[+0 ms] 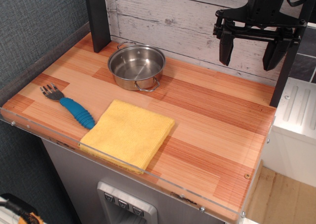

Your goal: Move the fork so that it rests along the edge of the opposite corner.

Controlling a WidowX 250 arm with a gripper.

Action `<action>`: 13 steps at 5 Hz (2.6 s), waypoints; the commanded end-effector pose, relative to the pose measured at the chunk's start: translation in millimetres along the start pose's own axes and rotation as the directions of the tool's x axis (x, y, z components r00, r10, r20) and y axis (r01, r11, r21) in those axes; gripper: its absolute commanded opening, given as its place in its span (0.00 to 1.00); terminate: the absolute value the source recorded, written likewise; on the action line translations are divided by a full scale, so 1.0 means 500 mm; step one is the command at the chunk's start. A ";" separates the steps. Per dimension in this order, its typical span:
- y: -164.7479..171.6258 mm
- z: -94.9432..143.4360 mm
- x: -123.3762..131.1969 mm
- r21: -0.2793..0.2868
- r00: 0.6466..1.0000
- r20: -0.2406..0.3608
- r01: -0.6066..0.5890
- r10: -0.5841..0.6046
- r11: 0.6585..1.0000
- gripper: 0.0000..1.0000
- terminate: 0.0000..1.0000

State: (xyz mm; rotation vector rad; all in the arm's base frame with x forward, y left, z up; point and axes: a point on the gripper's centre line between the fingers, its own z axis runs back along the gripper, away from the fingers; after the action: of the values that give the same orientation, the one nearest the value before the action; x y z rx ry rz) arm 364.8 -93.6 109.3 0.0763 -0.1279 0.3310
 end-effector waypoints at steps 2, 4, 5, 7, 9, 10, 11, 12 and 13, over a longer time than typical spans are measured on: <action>0.058 -0.015 0.006 0.023 0.999 -0.041 0.001 0.000 1.000 1.00 0.00; 0.232 0.009 -0.012 0.092 0.990 -0.042 -0.130 0.134 0.987 1.00 0.00; 0.328 0.005 -0.032 0.136 0.959 -0.040 -0.272 0.279 0.953 1.00 0.00; 0.459 -0.025 -0.092 0.120 0.791 0.006 -0.608 0.612 0.785 1.00 0.00; 0.494 -0.089 -0.093 0.085 0.672 0.134 -0.740 0.729 0.667 1.00 0.00; 0.503 -0.119 -0.081 0.034 0.625 0.166 -0.776 0.763 0.629 1.00 0.00; 0.507 -0.141 -0.075 0.070 0.641 0.144 -0.766 0.754 0.639 1.00 0.00; 0.507 -0.168 -0.073 0.061 0.647 0.106 -0.762 0.755 0.645 1.00 0.00; 0.509 -0.185 -0.078 0.042 0.640 0.094 -0.768 0.763 0.639 1.00 0.00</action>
State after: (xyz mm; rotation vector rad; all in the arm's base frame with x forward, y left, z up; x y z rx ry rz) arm 262.0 151.3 22.1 0.1090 -0.1895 1.2028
